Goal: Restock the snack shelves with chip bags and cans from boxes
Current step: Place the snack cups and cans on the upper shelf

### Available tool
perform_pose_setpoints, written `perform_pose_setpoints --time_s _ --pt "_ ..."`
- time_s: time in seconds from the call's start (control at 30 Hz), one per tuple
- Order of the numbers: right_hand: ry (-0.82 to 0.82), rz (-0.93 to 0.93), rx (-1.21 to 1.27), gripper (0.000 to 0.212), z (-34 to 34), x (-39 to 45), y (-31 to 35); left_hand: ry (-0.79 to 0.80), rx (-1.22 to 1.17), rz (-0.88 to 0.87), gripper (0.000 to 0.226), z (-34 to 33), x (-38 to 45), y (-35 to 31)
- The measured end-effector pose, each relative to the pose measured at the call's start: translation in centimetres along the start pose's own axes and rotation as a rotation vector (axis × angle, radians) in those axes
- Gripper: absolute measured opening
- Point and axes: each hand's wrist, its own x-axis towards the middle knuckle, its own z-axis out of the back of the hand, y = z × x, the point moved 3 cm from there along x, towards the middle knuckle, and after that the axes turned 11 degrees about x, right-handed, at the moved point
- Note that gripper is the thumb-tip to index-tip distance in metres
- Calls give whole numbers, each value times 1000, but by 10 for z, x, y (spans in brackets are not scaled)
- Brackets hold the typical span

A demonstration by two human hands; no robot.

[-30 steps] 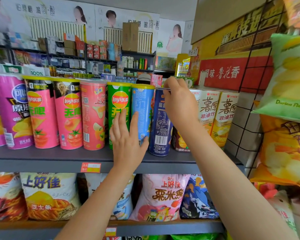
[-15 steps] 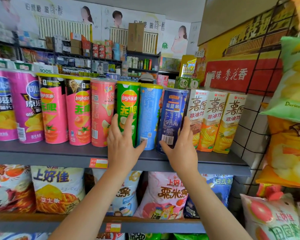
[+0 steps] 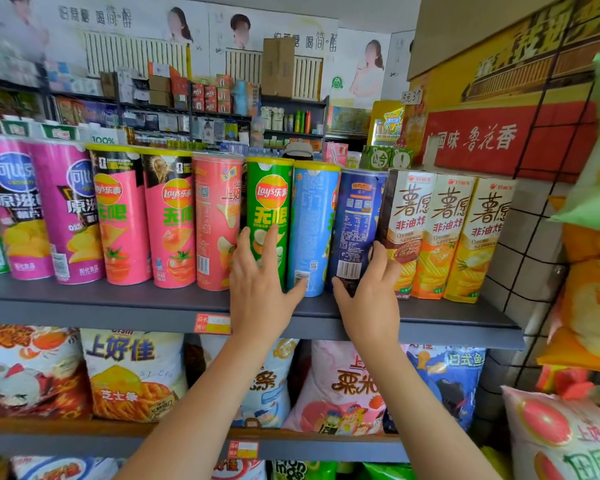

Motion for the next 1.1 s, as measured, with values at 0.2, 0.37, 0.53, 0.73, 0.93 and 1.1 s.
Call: perform_pose_setpoints --time_s 0.2,0.37,0.53,0.73,0.93,1.1 --pt "70 302 -77 23 -24 -12 22 -23 -8 4 82 4 -3 9" --pt "199 139 -108 24 -39 -8 24 -44 71 -120 67 10 0 24" --pt "197 89 -119 22 -40 -8 26 -19 44 -134 61 10 -2 27" --pt "161 81 -135 17 -41 -10 24 -39 35 -147 61 10 -2 27" --pt "156 100 -32 11 -38 -13 20 -102 -149 -61 53 16 -3 38" --pt "256 245 141 10 -49 -26 50 -202 -68 75 52 33 4 80"
